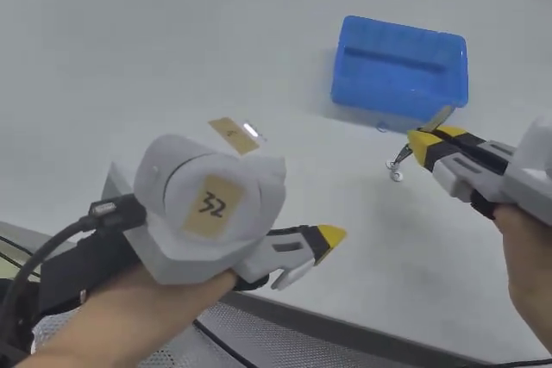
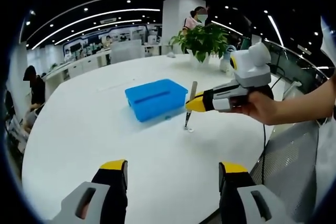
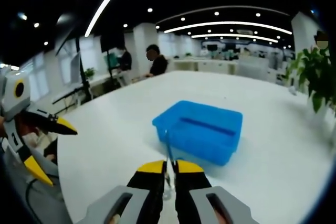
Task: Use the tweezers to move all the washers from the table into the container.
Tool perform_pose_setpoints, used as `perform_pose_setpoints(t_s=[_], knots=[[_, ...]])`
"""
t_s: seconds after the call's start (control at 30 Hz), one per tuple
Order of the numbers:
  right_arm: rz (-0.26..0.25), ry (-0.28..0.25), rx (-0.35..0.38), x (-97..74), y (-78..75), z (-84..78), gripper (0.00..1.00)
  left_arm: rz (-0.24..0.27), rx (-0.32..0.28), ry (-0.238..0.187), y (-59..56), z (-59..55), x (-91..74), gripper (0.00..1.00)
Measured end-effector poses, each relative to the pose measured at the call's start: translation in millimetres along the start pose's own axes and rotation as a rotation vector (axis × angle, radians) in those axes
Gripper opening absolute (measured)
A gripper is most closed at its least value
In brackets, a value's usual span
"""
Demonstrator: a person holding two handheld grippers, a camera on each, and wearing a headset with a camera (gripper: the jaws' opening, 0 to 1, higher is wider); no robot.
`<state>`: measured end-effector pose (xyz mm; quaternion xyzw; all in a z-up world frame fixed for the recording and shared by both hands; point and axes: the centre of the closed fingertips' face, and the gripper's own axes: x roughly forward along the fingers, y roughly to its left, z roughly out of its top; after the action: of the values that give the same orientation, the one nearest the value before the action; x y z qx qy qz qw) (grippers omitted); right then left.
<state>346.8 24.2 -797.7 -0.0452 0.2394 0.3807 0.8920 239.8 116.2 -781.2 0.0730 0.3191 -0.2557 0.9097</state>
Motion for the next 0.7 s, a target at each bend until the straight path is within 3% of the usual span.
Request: perform_pose_setpoints(t_s=[0.27, 0.5, 0.6, 0.7], knots=[[0.007, 0.025, -0.059, 0.0, 2.8, -1.2, 0.02, 0.014, -0.009, 0.009, 3.3, -2.8, -0.3, 0.78], [0.017, 0.060, -0.040, 0.1, -0.3, -0.4, 0.01, 0.023, -0.023, 0.016, 3.0, -4.1, 0.6, 0.89], [0.020, 0.050, -0.019, -2.5, -0.6, 3.2, 0.01, 0.028, -0.032, 0.023, 4.3, -5.7, 1.6, 0.97], [0.016, 0.045, -0.019, -4.4, -1.9, 6.7, 0.01, 0.044, -0.030, 0.022, 8.3, -5.7, 1.2, 0.99]])
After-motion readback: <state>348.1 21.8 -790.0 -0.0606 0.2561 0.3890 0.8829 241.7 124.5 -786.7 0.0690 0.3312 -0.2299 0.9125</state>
